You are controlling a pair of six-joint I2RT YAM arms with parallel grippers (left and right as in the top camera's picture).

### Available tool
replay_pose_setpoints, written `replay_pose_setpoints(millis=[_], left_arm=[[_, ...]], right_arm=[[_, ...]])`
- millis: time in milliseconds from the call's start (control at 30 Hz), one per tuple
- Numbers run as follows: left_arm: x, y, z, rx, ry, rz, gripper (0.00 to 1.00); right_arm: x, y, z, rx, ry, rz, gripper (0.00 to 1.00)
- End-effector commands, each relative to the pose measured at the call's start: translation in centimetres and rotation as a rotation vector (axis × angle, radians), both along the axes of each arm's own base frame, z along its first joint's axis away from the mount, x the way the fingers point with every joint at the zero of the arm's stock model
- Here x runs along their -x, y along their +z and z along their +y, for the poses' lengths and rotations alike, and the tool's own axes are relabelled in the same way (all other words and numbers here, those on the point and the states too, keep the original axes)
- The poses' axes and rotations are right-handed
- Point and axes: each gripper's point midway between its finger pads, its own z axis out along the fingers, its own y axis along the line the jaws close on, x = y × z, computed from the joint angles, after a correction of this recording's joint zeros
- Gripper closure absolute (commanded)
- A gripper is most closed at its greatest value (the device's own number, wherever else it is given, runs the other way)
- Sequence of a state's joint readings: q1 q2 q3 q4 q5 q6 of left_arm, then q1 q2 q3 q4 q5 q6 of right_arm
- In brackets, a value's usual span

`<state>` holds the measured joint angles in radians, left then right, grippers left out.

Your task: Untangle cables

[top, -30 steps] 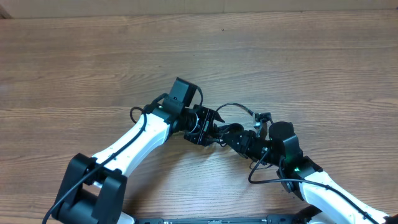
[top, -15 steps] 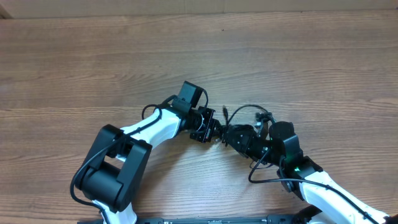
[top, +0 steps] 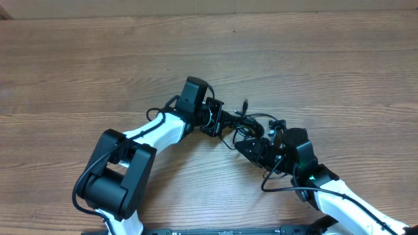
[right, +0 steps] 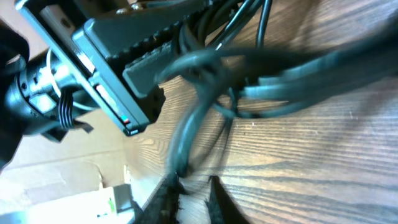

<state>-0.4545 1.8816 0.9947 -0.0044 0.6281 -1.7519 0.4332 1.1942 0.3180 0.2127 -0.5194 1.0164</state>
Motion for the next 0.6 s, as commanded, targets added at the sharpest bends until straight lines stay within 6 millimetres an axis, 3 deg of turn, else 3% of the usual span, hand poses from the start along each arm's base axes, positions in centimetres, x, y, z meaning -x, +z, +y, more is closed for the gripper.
replay_pose_setpoints(millis=[0, 100, 300, 433, 567], left_arm=[[0.0, 0.4, -0.2, 0.041, -0.022, 0.012, 0.96], [0.5, 0.6, -0.6, 0.058, -0.046, 0.018, 0.96], [0.4, 0.8, -0.9, 0.046, -0.119, -0.081, 0.96], [-1.6, 3.6, -2.4, 0.096, -0.195, -0.343, 0.96], [-2.3, 4.7, -3.5, 0.087, -0.236, -0.491, 0.96]], right_arm=[[-0.6, 1.0, 0.3, -0.019, -0.006, -0.048, 0.77], [-1.5, 2.1, 0.4, -0.047, -0.037, -0.086, 0.72], [-3.2, 1.6, -1.2, -0.064, -0.228, -0.002, 0.67], [-3.7, 1.5, -1.7, -0.169, -0.373, 0.149, 0.64], [-3.7, 1.6, -1.7, -0.207, -0.405, 0.199, 0.64]])
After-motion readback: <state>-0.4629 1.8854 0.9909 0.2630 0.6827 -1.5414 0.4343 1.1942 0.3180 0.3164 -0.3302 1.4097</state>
